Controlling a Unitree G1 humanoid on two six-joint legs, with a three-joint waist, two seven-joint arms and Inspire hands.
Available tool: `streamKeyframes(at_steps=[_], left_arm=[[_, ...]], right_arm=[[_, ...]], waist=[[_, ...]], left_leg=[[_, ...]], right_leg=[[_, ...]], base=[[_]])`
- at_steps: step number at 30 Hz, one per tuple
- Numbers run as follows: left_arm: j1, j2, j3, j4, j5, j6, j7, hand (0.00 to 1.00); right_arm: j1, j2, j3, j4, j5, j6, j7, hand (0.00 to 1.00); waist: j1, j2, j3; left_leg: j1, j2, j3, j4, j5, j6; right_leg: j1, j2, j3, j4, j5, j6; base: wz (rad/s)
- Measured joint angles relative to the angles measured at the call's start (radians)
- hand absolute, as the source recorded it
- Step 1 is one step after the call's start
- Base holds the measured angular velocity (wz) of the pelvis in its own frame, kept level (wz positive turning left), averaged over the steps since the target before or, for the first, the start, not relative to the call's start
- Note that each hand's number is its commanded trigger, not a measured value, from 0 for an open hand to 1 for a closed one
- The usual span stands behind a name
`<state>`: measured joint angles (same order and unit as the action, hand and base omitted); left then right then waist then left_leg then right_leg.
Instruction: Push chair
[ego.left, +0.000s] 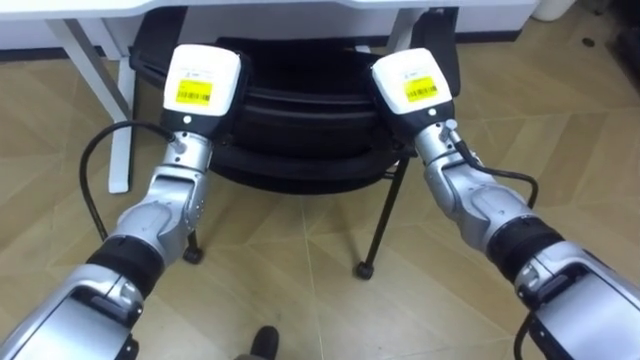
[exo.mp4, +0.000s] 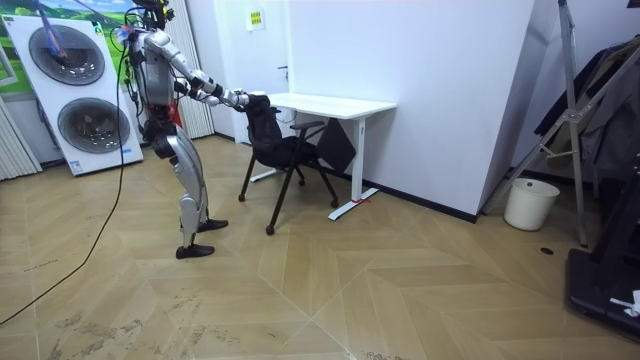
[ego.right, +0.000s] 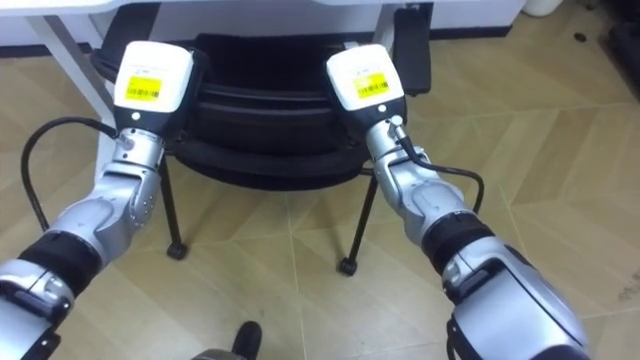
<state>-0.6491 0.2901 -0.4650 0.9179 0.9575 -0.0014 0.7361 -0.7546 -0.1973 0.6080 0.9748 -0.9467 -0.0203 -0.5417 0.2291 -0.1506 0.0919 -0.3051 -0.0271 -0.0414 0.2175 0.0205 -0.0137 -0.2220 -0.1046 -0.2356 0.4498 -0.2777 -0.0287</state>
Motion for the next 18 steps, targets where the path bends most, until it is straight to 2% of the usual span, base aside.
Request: streamKeyframes(at_steps=[3,4,5,8,11,15,18], left_arm=[[0.000,0.000,0.004,-0.001,0.000,0.000,0.000,1.00],[0.000,0.000,0.004,-0.002,0.000,0.001,-0.001,1.00],[0.000,0.000,0.004,-0.002,0.000,0.001,-0.001,0.00],[0.001,-0.001,0.005,-0.002,0.000,0.001,-0.004,0.00],[0.005,-0.011,0.020,-0.003,-0.001,0.007,-0.007,0.00],[0.014,-0.077,0.107,-0.035,-0.059,0.016,-0.039,0.00],[0.015,-0.099,0.133,-0.046,-0.103,0.005,-0.051,0.00]], right_arm=[[-0.003,0.002,0.001,0.000,0.000,0.003,0.000,1.00],[-0.003,0.002,0.001,0.000,0.000,0.003,0.000,0.52],[-0.003,0.002,0.002,0.000,0.001,0.004,0.000,0.00],[-0.004,0.003,0.003,0.000,0.003,0.006,0.000,0.00],[-0.009,0.020,0.000,0.000,0.022,0.035,0.019,0.00],[-0.050,0.044,-0.001,0.025,0.130,0.081,0.115,0.00],[-0.067,0.052,-0.003,0.041,0.183,0.102,0.159,0.00]], waist=[[0.003,0.001,-0.0004],[0.004,0.001,-0.0004],[0.006,0.001,-0.0005],[0.008,0.001,-0.0005],[0.008,0.000,-0.0009],[0.023,-0.005,-0.0051],[0.025,-0.013,-0.0105]], left_leg=[[0.003,-0.001,-0.014,-0.004,0.000,-0.002],[0.004,-0.002,-0.019,-0.004,0.000,-0.004],[0.005,-0.002,-0.020,-0.004,-0.001,-0.005],[0.008,-0.002,-0.023,-0.005,-0.002,-0.006],[0.012,-0.002,-0.023,-0.005,-0.002,-0.007],[0.016,-0.002,-0.022,-0.006,-0.002,-0.010],[0.021,-0.003,-0.026,-0.006,-0.001,-0.011]], right_leg=[[0.005,-0.001,-0.012,-0.002,-0.001,0.000],[0.008,0.000,-0.015,-0.004,-0.001,0.000],[0.009,0.000,-0.015,-0.004,-0.002,0.000],[0.012,0.000,-0.016,-0.003,-0.005,-0.002],[0.014,0.000,-0.015,-0.003,-0.005,-0.003],[0.015,0.000,-0.015,-0.001,-0.006,-0.004],[0.023,-0.001,-0.024,-0.001,-0.006,-0.004]], base=[[0.05],[0.04],[0.00],[0.00],[-0.01],[-0.04],[0.05]])
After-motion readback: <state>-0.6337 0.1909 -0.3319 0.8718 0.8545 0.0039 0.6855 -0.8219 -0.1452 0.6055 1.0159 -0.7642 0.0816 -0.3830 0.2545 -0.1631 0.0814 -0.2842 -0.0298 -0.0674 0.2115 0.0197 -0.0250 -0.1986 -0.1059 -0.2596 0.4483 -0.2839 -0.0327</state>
